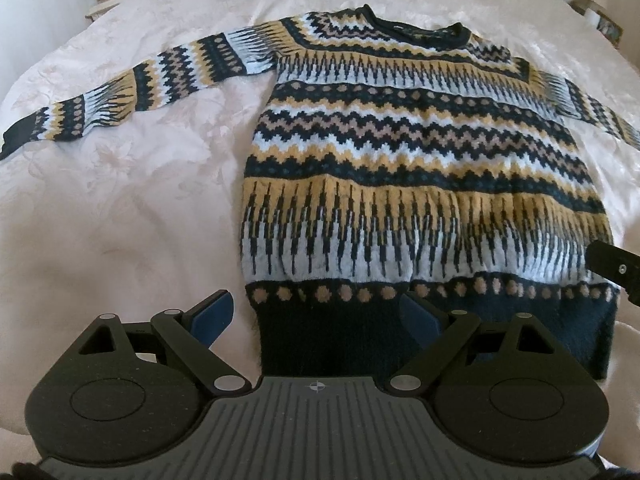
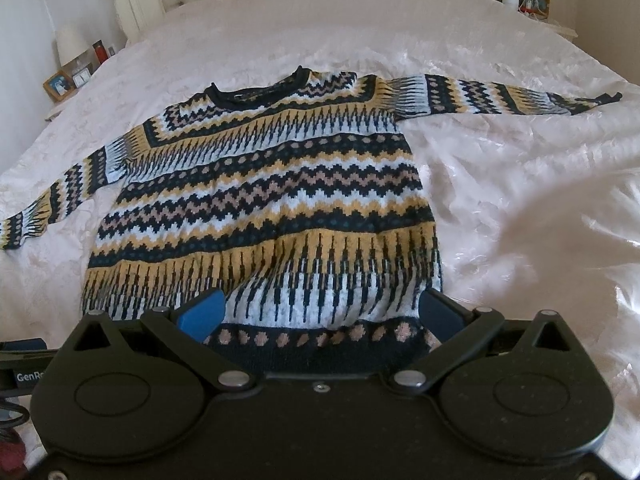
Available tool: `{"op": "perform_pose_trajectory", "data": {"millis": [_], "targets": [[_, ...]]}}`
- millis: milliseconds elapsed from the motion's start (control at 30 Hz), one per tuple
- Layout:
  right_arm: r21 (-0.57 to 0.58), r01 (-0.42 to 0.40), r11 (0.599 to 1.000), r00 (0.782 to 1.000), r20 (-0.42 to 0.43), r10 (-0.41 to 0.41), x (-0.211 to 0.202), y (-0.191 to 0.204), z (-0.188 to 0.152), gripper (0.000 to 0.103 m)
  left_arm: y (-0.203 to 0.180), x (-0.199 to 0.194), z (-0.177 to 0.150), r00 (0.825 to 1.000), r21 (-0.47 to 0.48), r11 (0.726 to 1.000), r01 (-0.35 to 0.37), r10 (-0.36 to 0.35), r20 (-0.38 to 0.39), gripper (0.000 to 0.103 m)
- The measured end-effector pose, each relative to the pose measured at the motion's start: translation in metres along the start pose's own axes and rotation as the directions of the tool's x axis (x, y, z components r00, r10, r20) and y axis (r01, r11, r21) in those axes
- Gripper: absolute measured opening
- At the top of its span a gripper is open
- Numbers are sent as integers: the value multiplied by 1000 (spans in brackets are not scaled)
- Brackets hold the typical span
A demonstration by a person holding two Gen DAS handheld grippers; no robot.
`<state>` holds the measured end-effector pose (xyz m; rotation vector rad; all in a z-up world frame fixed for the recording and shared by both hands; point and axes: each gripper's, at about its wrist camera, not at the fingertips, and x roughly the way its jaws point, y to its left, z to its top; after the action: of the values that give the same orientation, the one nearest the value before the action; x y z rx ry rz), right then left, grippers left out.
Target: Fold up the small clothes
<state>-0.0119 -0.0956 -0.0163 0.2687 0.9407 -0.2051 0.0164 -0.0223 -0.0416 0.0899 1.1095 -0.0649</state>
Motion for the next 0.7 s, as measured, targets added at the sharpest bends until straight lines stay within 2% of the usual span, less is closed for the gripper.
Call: {"op": "perform_pose_trajectory", "data": {"millis": [333, 700], "targets": [[9, 4, 1000, 1000, -26, -4, 16, -1, 7, 103, -3, 14, 11, 1000, 1, 1000, -2, 3, -24, 91], [13, 30, 999, 999, -27, -30, 42, -8, 25, 102, -5, 32, 42, 1000, 0, 1000, 4, -4, 0, 91]]}}
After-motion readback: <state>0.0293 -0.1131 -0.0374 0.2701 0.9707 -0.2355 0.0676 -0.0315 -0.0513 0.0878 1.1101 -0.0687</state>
